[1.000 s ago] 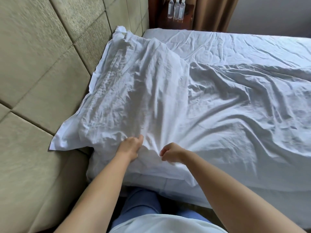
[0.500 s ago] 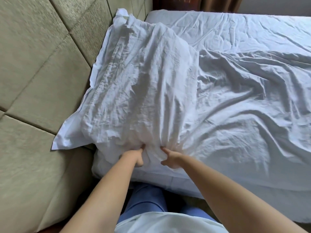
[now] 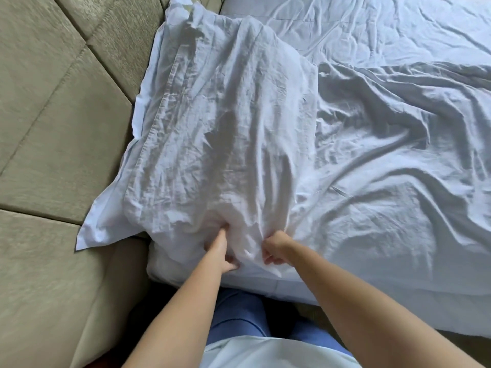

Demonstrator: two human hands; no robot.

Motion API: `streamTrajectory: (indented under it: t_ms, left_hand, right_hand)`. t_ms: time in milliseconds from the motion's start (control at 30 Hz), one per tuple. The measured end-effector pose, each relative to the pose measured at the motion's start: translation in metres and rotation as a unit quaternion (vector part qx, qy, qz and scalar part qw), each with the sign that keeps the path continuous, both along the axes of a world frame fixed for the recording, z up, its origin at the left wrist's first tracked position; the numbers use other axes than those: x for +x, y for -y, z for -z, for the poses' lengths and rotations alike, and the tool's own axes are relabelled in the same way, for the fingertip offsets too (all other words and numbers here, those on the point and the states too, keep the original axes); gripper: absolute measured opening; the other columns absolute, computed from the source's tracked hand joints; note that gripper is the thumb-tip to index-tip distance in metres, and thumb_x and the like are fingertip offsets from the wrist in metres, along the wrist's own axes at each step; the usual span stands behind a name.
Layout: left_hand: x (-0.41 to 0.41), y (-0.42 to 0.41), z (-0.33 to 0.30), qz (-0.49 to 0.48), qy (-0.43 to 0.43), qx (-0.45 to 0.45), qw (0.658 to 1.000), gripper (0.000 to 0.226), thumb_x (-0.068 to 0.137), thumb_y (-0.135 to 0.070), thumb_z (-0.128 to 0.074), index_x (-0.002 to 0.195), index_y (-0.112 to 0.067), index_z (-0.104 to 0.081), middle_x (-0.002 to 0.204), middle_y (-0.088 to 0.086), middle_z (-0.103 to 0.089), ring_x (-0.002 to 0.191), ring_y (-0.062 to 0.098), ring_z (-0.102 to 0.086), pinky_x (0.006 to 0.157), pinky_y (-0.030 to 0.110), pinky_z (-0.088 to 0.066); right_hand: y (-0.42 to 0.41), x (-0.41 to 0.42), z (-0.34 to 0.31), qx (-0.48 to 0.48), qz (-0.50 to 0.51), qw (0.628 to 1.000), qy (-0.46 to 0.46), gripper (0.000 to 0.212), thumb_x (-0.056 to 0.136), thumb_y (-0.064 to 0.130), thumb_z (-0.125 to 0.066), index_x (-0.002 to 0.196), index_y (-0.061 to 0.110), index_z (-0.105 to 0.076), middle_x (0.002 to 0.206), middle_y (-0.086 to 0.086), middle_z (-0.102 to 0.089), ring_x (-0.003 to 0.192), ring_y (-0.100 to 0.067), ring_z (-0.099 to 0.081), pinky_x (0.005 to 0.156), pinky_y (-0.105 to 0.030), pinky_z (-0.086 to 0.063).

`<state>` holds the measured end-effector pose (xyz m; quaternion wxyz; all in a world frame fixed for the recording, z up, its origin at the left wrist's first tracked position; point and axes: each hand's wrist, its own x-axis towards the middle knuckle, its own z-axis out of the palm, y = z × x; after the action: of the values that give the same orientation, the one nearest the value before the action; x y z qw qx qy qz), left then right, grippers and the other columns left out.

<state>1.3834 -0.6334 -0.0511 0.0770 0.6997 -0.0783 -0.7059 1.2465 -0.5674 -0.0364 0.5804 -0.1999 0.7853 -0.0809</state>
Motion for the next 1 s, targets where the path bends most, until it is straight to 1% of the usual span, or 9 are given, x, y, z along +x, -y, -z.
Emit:
streamTrajectory:
  t_ms: [200,367,433,500,700,767,833,900,1000]
  left_hand:
    - [-0.013,-0.010,0.018,-0.097,-0.074,-0.013,0.992,0.067,0.074,-0.069,-0.061,0.115,-0.016,-0.061,0.110,0.008,-0.067,0.101,0.026,-0.063,0.089,0.039,-0.053]
    - [-0.021,-0.009,0.014,-0.111,-0.034,-0.050,0.992,0.078,0.051,-0.062,-0.078,0.116,-0.021,-0.064,0.109,0.004,-0.070,0.099,0.026,-0.066,0.085,0.040,-0.056]
    - [-0.026,-0.010,0.003,-0.141,-0.007,-0.083,0.986,0.055,0.064,-0.048,-0.075,0.111,-0.019,-0.065,0.108,0.002,-0.068,0.097,0.023,-0.064,0.078,0.032,-0.056]
    - [-0.031,-0.010,-0.004,-0.170,0.013,-0.111,0.979,0.034,0.075,-0.036,-0.068,0.104,-0.018,-0.065,0.109,0.001,-0.068,0.096,0.023,-0.064,0.078,0.031,-0.054]
    - [-0.013,-0.017,-0.009,-0.205,0.073,-0.149,0.965,0.028,0.061,-0.028,-0.067,0.085,-0.014,-0.065,0.101,0.004,-0.070,0.090,0.025,-0.066,0.074,0.034,-0.055]
    - [-0.005,-0.024,-0.010,-0.223,0.060,-0.146,0.962,0.019,0.069,-0.022,-0.066,0.085,-0.014,-0.063,0.095,0.004,-0.067,0.081,0.023,-0.065,0.065,0.030,-0.052]
    - [0.004,-0.032,-0.009,-0.238,0.007,-0.141,0.961,0.016,0.073,-0.022,-0.069,0.087,-0.016,-0.064,0.097,0.004,-0.068,0.078,0.021,-0.065,0.063,0.030,-0.053]
    - [0.014,-0.039,-0.009,-0.227,-0.035,-0.155,0.961,0.043,0.066,-0.031,-0.079,0.104,-0.018,-0.066,0.109,0.002,-0.069,0.088,0.022,-0.067,0.070,0.034,-0.057]
    - [0.022,-0.035,-0.021,-0.246,0.028,-0.187,0.951,0.098,0.048,-0.036,-0.088,0.135,-0.022,-0.045,0.118,0.001,-0.061,0.099,0.024,-0.064,0.083,0.043,-0.056]
  right_hand:
    - [-0.032,0.003,0.027,0.097,0.299,0.946,0.083,0.029,0.090,0.032,-0.051,0.110,0.011,-0.051,0.106,-0.010,-0.054,0.079,-0.024,-0.055,0.064,-0.030,-0.047]
    - [-0.034,-0.007,0.024,-0.022,0.613,0.769,0.183,0.048,0.081,0.030,-0.062,0.127,0.020,-0.054,0.127,0.001,-0.055,0.108,-0.022,-0.056,0.080,-0.035,-0.047]
    - [-0.034,-0.014,0.014,-0.066,0.694,0.684,0.214,0.041,0.082,0.028,-0.063,0.122,0.021,-0.060,0.120,0.000,-0.062,0.108,-0.022,-0.059,0.079,-0.033,-0.052]
    - [-0.035,-0.021,0.002,-0.078,0.723,0.652,0.214,0.040,0.082,0.034,-0.066,0.119,0.022,-0.061,0.116,0.002,-0.064,0.105,-0.020,-0.062,0.085,-0.031,-0.053]
    - [-0.056,-0.024,0.024,-0.027,0.713,0.689,0.127,0.108,0.036,0.067,-0.077,0.132,0.031,-0.042,0.133,0.007,-0.045,0.118,-0.022,-0.048,0.102,-0.039,-0.040]
    - [-0.065,-0.019,0.028,-0.035,0.720,0.681,0.130,0.104,0.039,0.063,-0.081,0.129,0.028,-0.043,0.132,0.006,-0.045,0.119,-0.021,-0.050,0.102,-0.042,-0.042]
    - [-0.069,-0.018,0.033,-0.053,0.742,0.656,0.130,0.090,0.045,0.056,-0.086,0.120,0.025,-0.048,0.121,0.004,-0.052,0.102,-0.021,-0.063,0.084,-0.041,-0.056]
    - [-0.069,-0.017,0.050,-0.067,0.731,0.665,0.137,0.098,0.030,0.054,-0.090,0.116,0.025,-0.053,0.117,0.003,-0.060,0.088,-0.024,-0.070,0.068,-0.044,-0.059]
    - [-0.061,-0.026,0.091,-0.073,0.741,0.660,0.104,0.106,0.017,0.057,-0.085,0.114,0.027,-0.054,0.115,0.004,-0.062,0.086,-0.025,-0.068,0.067,-0.043,-0.058]
